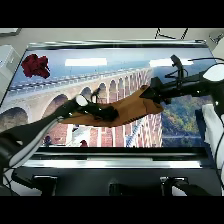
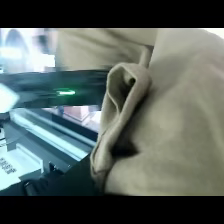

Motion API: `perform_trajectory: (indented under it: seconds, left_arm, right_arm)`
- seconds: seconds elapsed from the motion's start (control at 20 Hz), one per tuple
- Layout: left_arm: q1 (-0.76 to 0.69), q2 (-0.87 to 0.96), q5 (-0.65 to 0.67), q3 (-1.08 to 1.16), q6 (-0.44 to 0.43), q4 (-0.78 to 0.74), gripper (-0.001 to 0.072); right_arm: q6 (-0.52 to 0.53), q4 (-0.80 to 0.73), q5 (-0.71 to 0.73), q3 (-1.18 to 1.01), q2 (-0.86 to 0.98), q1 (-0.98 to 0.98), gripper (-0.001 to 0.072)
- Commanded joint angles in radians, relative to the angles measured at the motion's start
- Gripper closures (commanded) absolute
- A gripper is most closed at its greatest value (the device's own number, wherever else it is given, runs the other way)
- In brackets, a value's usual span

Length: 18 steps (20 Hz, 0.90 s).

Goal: Fold the clothes and pants, and hang the long-sleeved shirts on hangers.

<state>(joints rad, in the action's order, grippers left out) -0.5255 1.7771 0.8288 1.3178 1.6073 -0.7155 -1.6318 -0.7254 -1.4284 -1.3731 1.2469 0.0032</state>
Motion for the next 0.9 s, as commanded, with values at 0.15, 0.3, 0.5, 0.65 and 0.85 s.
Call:
perform_trajectory:
  seconds: [0.15,0.3,0.5,0.65,0.85]
  left_arm:
    - [-0.218,0.082,-0.278,-0.006,0.094,0.349,0.069]
    - [-0.183,0.058,-0.235,-0.006,-0.047,0.311,0.069]
    - [0.068,-0.068,-0.076,-0.006,-0.048,-0.003,0.0691]
    - [0.317,-0.267,0.019,-0.006,-0.048,-0.17,0.0691]
    - [0.581,-0.54,0.098,-0.006,-0.12,-0.206,0.069]
  right_arm:
    - [-0.086,-0.018,-0.062,-0.001,-0.131,0.019,0.0679]
    - [-0.088,-0.049,-0.031,-0.001,-0.084,0.022,0.0679]
    - [-0.027,0.011,0.104,-0.001,0.055,0.127,0.068]
    - [0.019,0.158,0.262,-0.001,0.191,0.254,0.0679]
    - [0.071,0.373,0.461,-0.002,0.412,0.416,0.0679]
